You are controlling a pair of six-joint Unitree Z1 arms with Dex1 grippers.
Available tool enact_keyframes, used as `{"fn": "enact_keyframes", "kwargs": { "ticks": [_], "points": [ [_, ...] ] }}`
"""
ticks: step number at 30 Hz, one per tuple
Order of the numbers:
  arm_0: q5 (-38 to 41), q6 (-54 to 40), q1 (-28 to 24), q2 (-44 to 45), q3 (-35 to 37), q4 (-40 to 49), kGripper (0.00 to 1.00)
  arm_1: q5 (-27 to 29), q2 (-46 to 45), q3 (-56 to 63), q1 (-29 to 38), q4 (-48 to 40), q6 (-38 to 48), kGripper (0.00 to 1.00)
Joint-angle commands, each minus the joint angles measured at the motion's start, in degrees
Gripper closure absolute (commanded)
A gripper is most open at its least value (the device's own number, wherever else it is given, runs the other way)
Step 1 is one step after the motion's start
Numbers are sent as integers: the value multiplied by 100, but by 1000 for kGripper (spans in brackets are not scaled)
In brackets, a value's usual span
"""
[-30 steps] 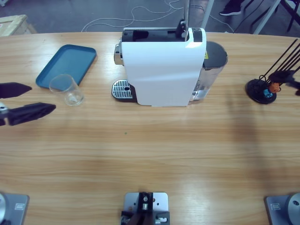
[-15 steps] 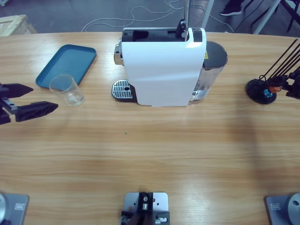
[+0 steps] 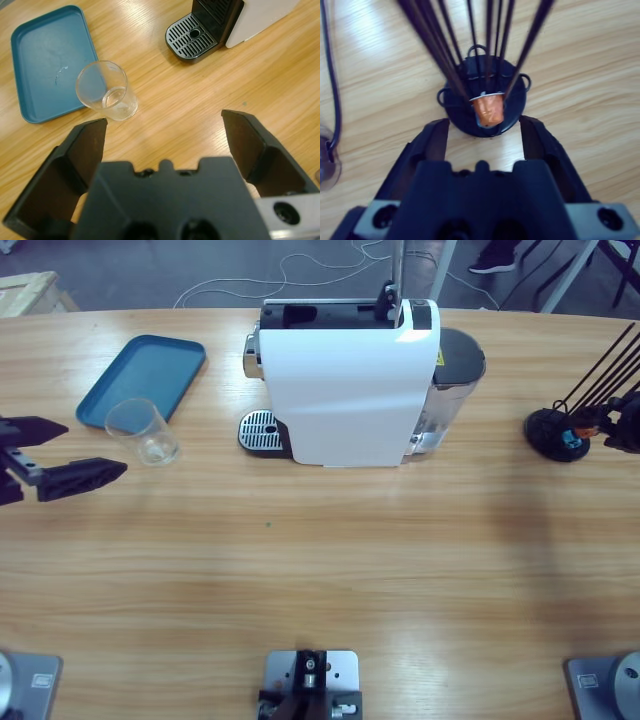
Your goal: Pour coffee
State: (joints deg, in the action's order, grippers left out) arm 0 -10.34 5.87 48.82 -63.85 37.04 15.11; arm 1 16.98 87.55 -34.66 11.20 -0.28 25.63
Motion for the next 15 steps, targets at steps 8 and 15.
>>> {"fn": "enact_keyframes", "kwargs": {
  "ticks": [8, 15],
  "points": [
    [-91, -95, -57, -163, -65, 19, 18, 85, 515, 135, -180, -211, 64, 418],
    [-91, -95, -57, -163, -63, 19, 18, 121, 628, 135, -180, -317, 64, 455]
  ]
}}
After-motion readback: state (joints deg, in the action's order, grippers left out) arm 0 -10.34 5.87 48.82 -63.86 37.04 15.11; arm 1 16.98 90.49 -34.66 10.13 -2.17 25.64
